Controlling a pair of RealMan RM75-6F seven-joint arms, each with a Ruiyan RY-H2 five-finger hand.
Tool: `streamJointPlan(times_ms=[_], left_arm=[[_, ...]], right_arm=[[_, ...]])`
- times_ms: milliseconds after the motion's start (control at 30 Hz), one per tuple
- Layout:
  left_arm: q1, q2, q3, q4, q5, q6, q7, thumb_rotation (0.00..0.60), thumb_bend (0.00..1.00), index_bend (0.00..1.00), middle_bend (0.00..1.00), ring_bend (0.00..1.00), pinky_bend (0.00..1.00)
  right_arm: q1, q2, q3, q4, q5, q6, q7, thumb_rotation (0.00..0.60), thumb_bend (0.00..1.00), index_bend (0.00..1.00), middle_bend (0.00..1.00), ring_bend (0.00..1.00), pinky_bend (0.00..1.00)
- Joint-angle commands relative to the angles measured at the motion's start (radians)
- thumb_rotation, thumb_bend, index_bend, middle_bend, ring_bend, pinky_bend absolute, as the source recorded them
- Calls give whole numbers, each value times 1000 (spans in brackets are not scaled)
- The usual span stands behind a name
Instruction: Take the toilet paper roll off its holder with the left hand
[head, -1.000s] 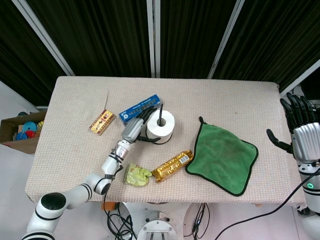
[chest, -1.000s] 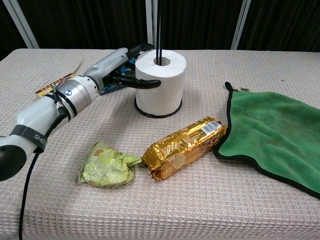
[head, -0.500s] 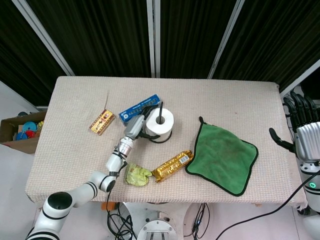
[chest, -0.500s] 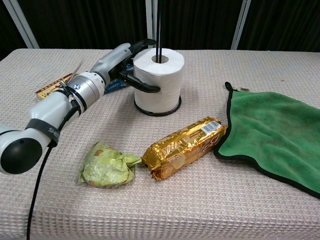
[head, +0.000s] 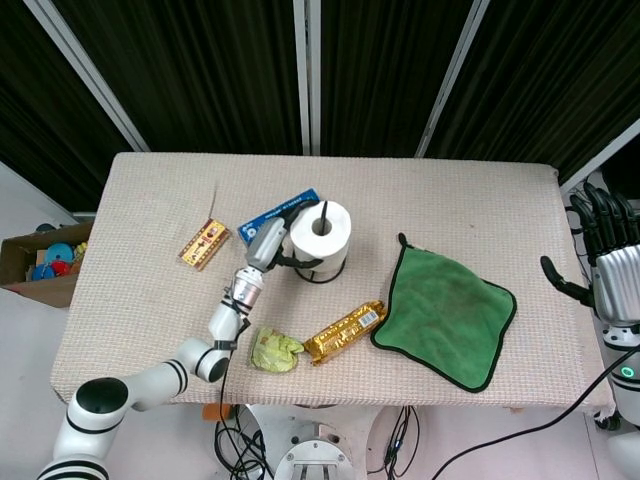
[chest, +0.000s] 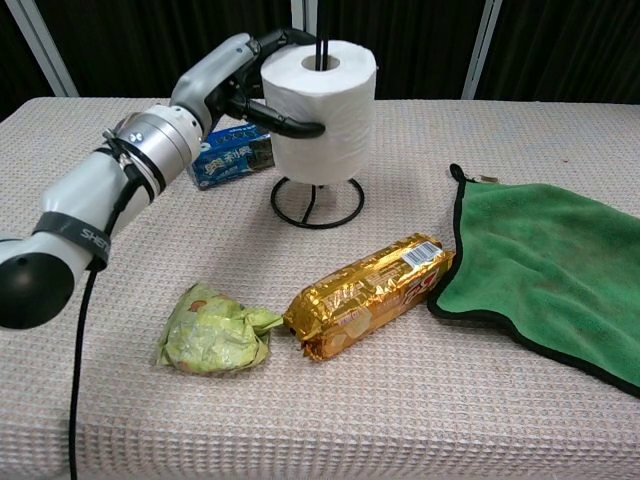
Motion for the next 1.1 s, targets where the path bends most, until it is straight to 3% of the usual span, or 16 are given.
streamJointPlan(times_ms=[33,167,333,500,600,700,833,1033,1100], left_arm=[[6,146,-66,-234,-10,50,91,600,172,296,419,230,209],[15,287,-145,-479,-46,70,230,600,169,296,418,230,209],[32,456,-269,-741,-164,67,406,600,169,296,418,230,209],[86,578,-317,-914,-220,112,506,600,169,296,418,230,209],[149,650,-303,-1004,-215,148,529,600,169,295,418,230,209],[252,736,-235,-1072,-173,186,535,600,169,296,418,231,209],[398,796,-77,-1065,-73,240,475,600,169,296,418,230,209],[531,716,139,-872,82,325,331,600,169,297,420,230,209],[552,666,185,-790,112,342,309,600,169,298,420,230,208]], right_arm=[[-2,2,0,-5,-2,4,-2,600,244,0,0,0,0],[-1,-3,0,-8,-2,4,-2,600,246,0,0,0,0],[-1,-1,-2,-20,-16,14,-13,600,247,0,0,0,0],[-2,2,-2,-37,-24,21,-21,600,250,0,0,0,0],[-4,-1,-5,-38,-29,25,-25,600,252,0,0,0,0],[-8,-7,-11,-32,-34,29,-26,600,252,0,0,0,0],[-9,-18,-12,-18,-35,32,-19,600,252,0,0,0,0],[-4,-40,-20,0,-38,23,-19,600,252,0,0,0,0],[-3,-46,-22,5,-38,19,-23,600,252,0,0,0,0]])
